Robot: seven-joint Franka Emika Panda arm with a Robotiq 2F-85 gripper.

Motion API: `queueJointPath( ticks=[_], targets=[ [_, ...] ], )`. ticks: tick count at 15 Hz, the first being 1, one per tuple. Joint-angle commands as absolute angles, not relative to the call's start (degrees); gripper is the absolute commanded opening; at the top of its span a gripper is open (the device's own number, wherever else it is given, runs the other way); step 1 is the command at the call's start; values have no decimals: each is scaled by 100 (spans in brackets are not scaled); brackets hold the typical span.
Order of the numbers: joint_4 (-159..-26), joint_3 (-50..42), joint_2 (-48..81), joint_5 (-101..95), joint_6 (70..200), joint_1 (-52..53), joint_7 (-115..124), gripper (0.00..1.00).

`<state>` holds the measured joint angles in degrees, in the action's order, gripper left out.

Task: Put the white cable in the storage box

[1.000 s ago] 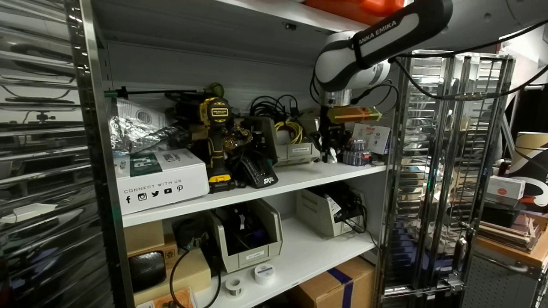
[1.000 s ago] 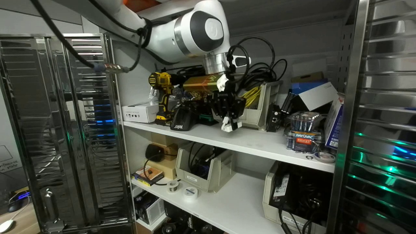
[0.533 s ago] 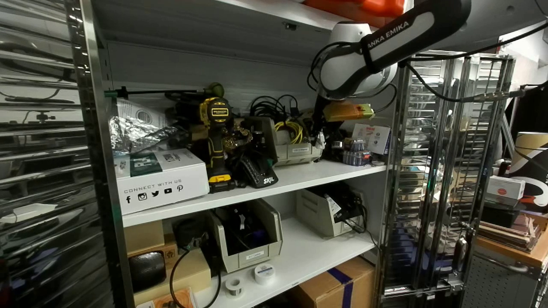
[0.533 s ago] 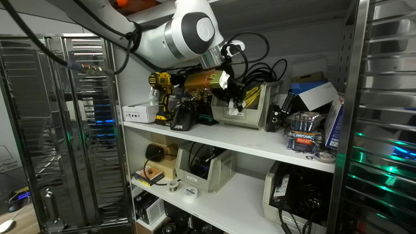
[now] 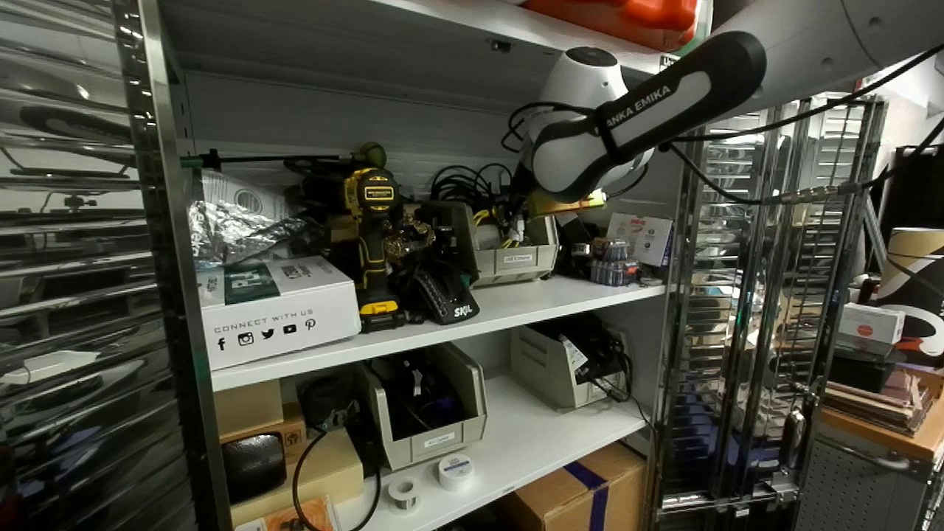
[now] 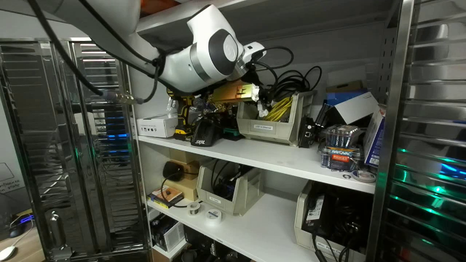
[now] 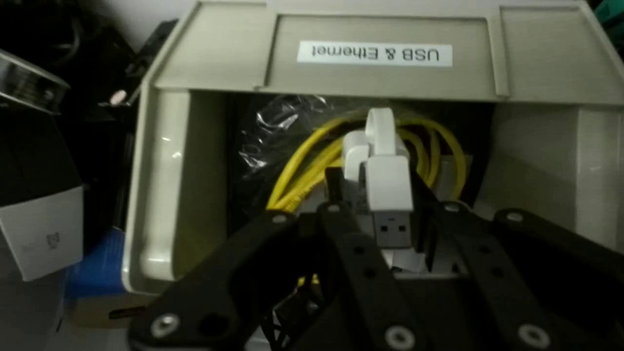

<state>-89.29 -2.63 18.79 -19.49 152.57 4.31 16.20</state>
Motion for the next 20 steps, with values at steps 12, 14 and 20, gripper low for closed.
queueJointPath(
  ticks=[12, 14, 20],
  targets=[
    [-8166, -404, 2549, -2276, 15937, 441, 1397, 100],
    [-8621, -458, 2290, -2377, 16168, 494, 1498, 100],
    [-10555, -510, 1364, -2555, 17027, 550, 1876, 99]
  ],
)
